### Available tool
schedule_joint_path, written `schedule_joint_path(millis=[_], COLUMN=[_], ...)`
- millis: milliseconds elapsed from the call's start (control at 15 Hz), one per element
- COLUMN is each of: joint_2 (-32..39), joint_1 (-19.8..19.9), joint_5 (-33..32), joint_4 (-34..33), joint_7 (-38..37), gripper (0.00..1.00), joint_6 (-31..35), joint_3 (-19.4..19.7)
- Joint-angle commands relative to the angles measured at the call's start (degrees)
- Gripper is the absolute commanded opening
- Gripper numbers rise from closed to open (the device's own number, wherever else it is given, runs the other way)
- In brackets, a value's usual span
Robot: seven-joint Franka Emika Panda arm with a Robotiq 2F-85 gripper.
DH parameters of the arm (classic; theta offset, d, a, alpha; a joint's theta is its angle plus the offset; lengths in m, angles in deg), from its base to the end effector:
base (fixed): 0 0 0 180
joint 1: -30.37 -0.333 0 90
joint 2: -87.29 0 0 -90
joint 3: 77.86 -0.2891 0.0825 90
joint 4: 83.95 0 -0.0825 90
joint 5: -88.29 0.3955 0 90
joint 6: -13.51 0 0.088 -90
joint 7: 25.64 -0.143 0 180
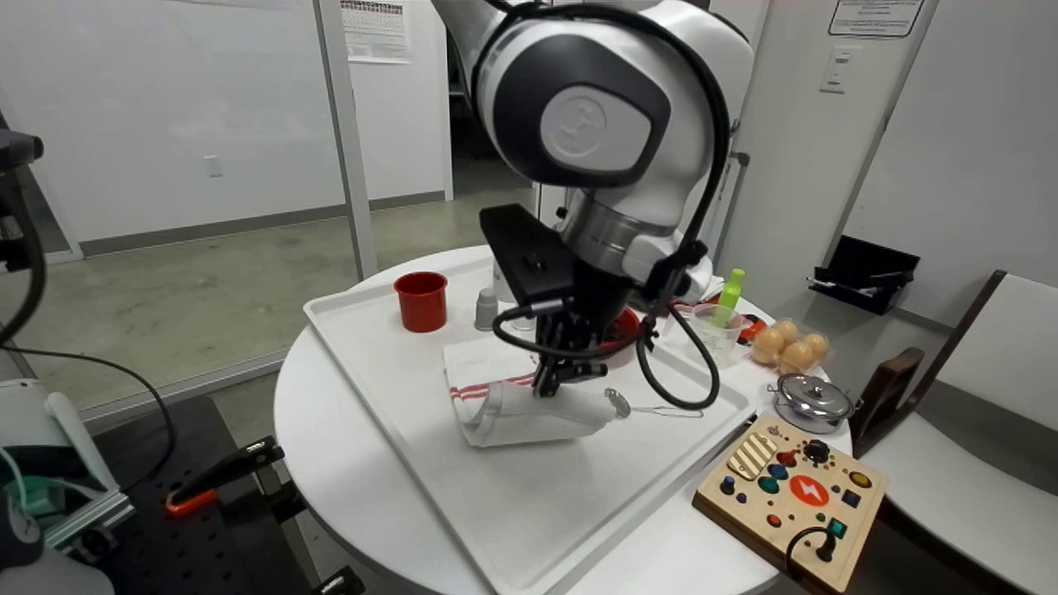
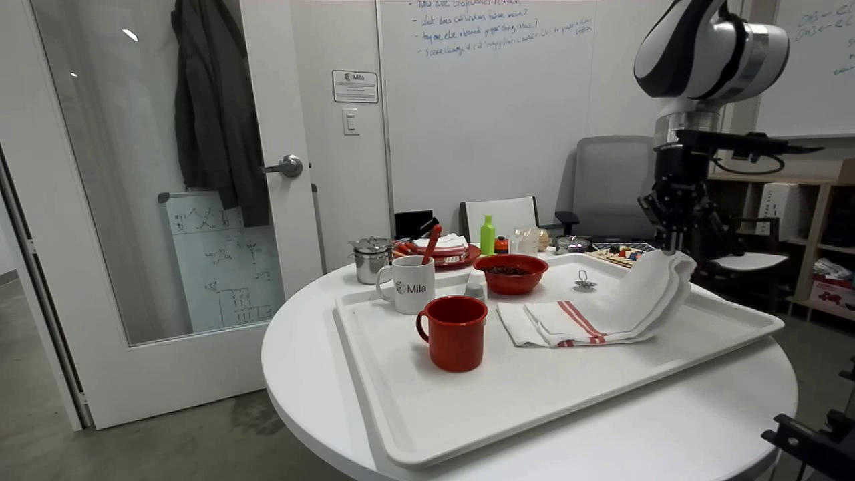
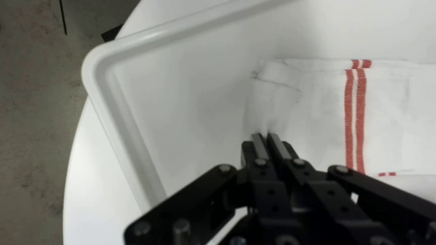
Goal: Fold the towel
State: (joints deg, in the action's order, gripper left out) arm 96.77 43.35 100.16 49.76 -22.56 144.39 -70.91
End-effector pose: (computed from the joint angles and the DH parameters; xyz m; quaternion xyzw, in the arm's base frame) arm 0.4621 -0.1589 0.1799 -0.9679 0.2200 0.0911 0.0804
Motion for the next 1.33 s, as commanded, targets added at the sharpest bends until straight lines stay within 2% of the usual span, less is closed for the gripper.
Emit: schedule_joint_path(millis=[0,667,1267], joint_2=[1.9,13.9,17.9], joint_1=[-3.9,-12.1,-13.9], joint_5=[-1.5,-3.0,-4.2], joint_4=[-5.5,-20.2,-27.1], joint_7=[-6.4,-12.9,-10.9], gripper=[0.08,0.08,0.08], joint_6=[-2.5,-9.9,-19.3], joint_3=[-0.9,-5.5,-6.8])
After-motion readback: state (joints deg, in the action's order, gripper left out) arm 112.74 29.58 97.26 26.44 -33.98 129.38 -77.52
